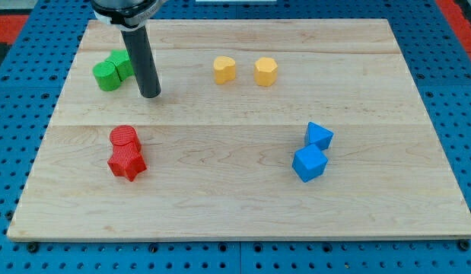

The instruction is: Slide the green star a bit down

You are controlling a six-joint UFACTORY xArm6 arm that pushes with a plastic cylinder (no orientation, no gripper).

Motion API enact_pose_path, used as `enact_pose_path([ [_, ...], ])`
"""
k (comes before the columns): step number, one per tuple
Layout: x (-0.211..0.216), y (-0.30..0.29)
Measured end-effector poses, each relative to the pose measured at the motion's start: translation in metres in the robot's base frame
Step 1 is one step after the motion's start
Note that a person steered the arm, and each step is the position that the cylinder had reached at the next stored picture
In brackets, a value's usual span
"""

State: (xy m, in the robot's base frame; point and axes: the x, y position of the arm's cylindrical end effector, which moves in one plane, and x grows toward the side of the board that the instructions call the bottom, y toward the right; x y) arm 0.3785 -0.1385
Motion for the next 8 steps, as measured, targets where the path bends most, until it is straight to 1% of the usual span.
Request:
enact_pose_path([
  [2, 0.0, 0.008],
  [4, -0.016, -0.063],
  [5, -0.039, -0.082],
  [6, -0.049, -0.094],
  [7, -0.063, -0.093],
  [8, -0.071, -0.069],
])
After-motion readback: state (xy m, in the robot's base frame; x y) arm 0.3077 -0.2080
